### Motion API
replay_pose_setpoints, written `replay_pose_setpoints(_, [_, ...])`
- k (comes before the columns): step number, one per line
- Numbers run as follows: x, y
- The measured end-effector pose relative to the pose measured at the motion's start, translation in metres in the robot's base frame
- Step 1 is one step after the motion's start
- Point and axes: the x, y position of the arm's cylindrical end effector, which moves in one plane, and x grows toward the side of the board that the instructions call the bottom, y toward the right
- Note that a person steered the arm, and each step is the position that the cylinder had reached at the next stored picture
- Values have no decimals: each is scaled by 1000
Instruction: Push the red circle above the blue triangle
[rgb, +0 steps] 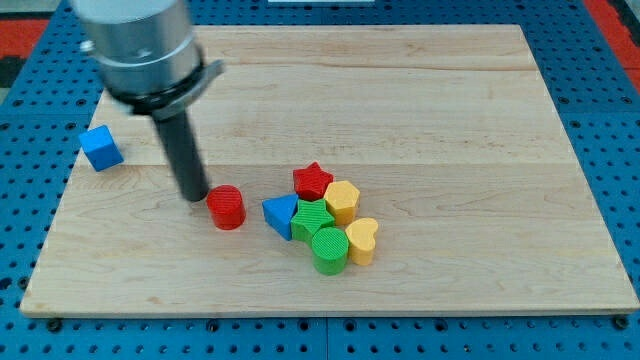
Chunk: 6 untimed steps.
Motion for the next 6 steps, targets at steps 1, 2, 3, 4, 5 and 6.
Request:
replay_pose_setpoints(1, [37,10])
replay_pose_setpoints(2, [28,8])
replay_pose_setpoints(3, [24,43])
replay_pose_setpoints(4, [10,44])
replay_pose_setpoints(5, [-2,38])
replay_pose_setpoints(6, [-12,62])
